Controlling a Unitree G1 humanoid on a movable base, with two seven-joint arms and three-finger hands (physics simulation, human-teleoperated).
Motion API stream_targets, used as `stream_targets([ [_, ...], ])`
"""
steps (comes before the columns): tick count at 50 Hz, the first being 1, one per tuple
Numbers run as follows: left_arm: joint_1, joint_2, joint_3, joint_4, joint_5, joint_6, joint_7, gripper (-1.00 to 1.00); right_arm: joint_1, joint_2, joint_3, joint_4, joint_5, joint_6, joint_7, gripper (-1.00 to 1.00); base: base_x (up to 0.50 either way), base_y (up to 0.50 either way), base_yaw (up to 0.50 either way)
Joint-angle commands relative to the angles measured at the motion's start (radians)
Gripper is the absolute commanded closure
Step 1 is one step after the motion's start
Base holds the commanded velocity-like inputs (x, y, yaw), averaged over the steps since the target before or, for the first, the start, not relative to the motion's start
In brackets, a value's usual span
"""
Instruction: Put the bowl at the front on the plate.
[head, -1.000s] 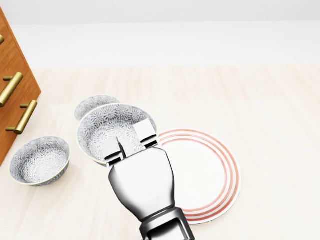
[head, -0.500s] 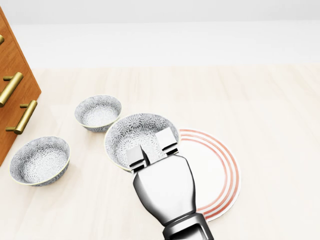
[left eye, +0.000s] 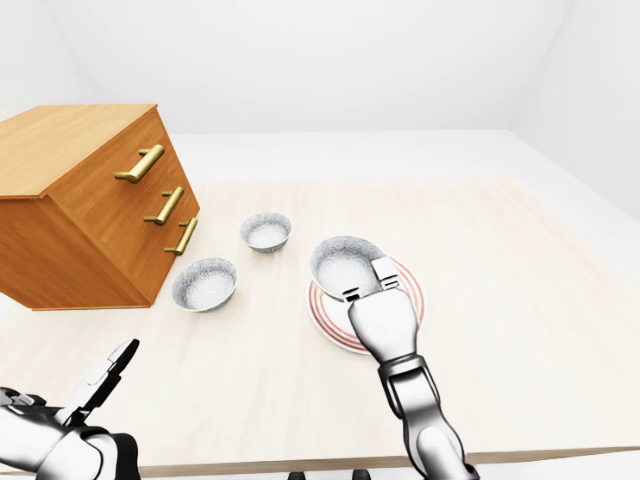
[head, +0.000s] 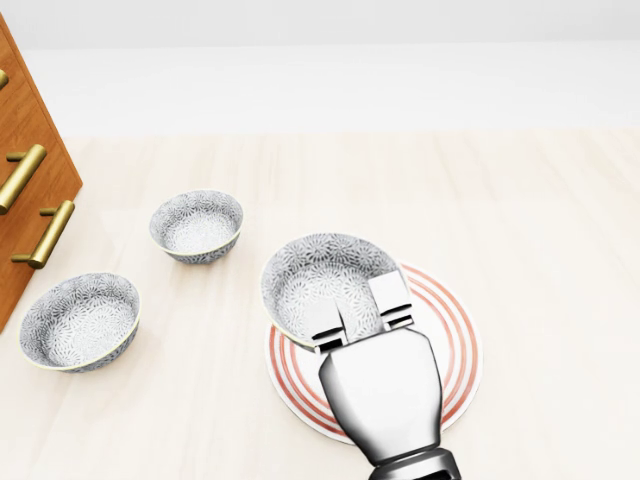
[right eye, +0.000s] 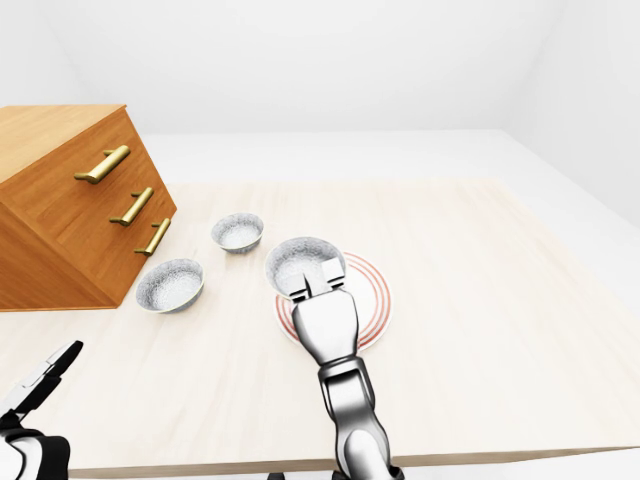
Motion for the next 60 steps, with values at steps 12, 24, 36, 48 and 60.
stream_targets([
  [12,0.005,-0.002,-0.001,-0.008,0.007,0.000,0.000,-1.00,0.062,-0.012,-0.066,-0.086,-0.029,0.000,-0.006,1.00,0.00,0.00,0.00],
  [24,0.005,0.001,-0.005,0.004,0.003,-0.015,0.000,-1.00,0.066,-0.031,-0.066,-0.114,-0.053,0.000,0.011,1.00,0.00,0.00,0.00],
  [36,0.002,0.000,-0.004,0.009,0.004,-0.021,0.000,-1.00,0.007,-0.213,0.066,-0.062,-0.055,0.000,0.107,1.00,0.00,0.00,0.00],
  [48,0.012,-0.003,0.002,-0.021,0.000,-0.002,0.000,-1.00,0.050,-0.083,-0.007,-0.105,-0.051,0.000,0.055,1.00,0.00,0.00,0.00],
  [60,0.009,-0.008,0.007,-0.023,0.004,0.001,-0.001,-1.00,0.058,-0.061,-0.032,-0.107,-0.055,0.000,0.041,1.00,0.00,0.00,0.00],
])
